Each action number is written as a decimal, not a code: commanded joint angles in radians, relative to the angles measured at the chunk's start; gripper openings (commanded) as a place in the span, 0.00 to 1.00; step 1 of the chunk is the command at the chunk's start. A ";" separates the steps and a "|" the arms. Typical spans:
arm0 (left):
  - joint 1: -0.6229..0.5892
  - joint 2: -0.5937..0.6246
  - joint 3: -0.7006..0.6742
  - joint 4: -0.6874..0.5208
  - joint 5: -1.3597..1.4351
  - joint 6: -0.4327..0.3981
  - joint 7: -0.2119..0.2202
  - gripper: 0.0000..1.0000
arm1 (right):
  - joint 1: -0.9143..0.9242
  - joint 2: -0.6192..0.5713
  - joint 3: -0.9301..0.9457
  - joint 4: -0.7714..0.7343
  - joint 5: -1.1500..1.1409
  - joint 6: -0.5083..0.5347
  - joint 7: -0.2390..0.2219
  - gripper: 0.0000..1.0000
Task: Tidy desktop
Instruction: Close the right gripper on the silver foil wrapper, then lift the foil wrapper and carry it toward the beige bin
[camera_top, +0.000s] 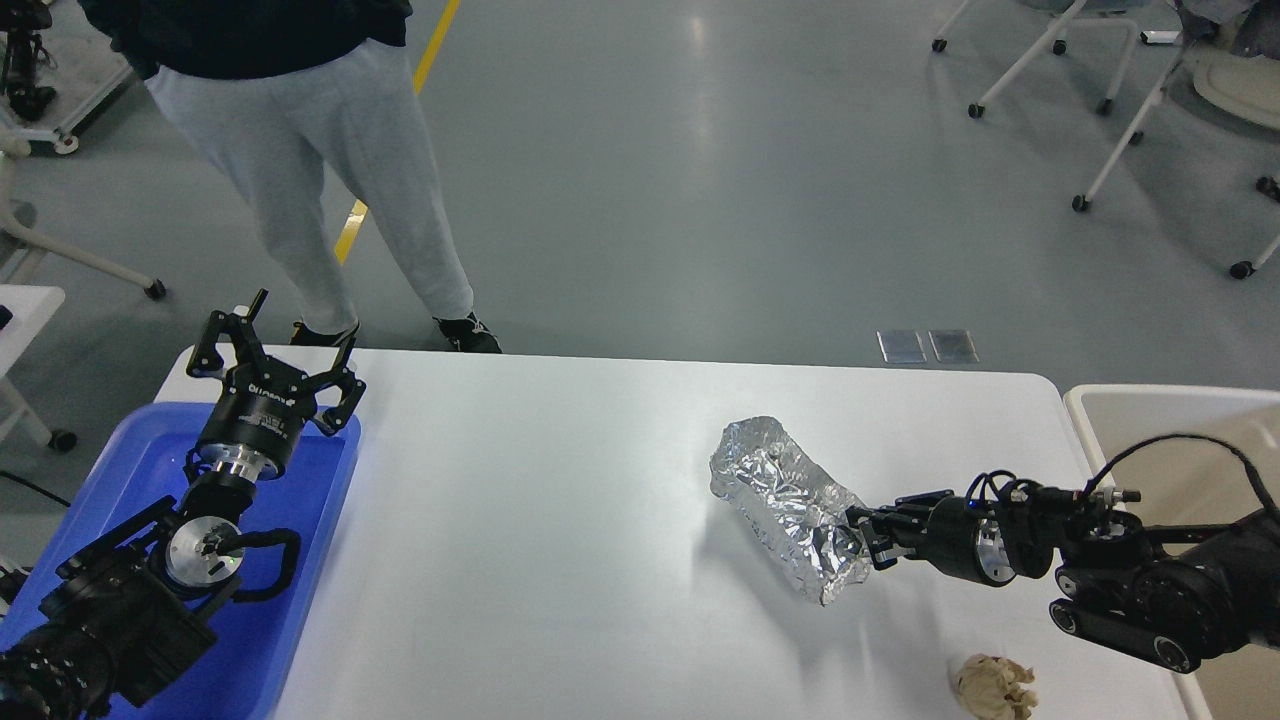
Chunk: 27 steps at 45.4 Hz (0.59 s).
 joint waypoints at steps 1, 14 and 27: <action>0.000 0.000 0.000 0.000 0.000 0.000 0.001 1.00 | 0.147 -0.105 -0.003 0.110 0.068 0.112 0.003 0.00; 0.000 0.000 0.000 0.000 0.000 0.000 0.000 1.00 | 0.355 -0.320 -0.001 0.323 0.071 0.283 0.010 0.00; 0.000 0.000 0.000 0.000 0.000 0.000 0.000 1.00 | 0.515 -0.461 -0.004 0.472 0.084 0.413 0.021 0.00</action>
